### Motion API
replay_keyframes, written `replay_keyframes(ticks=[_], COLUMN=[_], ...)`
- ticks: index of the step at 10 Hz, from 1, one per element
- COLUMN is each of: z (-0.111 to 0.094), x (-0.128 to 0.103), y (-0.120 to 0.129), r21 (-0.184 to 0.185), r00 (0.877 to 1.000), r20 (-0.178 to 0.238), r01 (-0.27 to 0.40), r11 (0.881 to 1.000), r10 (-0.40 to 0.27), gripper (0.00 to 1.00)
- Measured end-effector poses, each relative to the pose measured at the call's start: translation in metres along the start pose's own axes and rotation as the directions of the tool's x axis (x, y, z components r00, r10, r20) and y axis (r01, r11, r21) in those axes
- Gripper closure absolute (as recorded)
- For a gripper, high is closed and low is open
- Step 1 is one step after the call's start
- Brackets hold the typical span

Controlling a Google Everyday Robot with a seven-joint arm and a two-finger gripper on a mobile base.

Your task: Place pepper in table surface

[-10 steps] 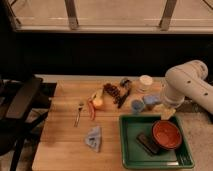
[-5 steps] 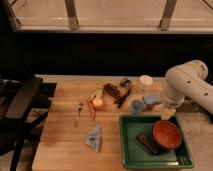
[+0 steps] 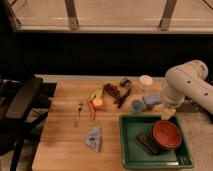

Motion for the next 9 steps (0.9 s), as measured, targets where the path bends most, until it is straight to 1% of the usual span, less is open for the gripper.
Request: replay_keyframes(ticks=[7,8,9], z=[-0.0001,-0.0012,-0.0017], x=[-0.0002,-0.0002,-0.005], y=[-0.0003,-0.0022,-0.008], r21=[0.0,0.001,0.006], r00=[1.0,1.0,0.998], r20=[0.0,-0.009,-0.013], r01=[-0.002,-0.026,-0.058], r11=[1.0,1.0,0.998], r10=[0.002,0.026,0.058], gripper=[0.35,0.35,0.35])
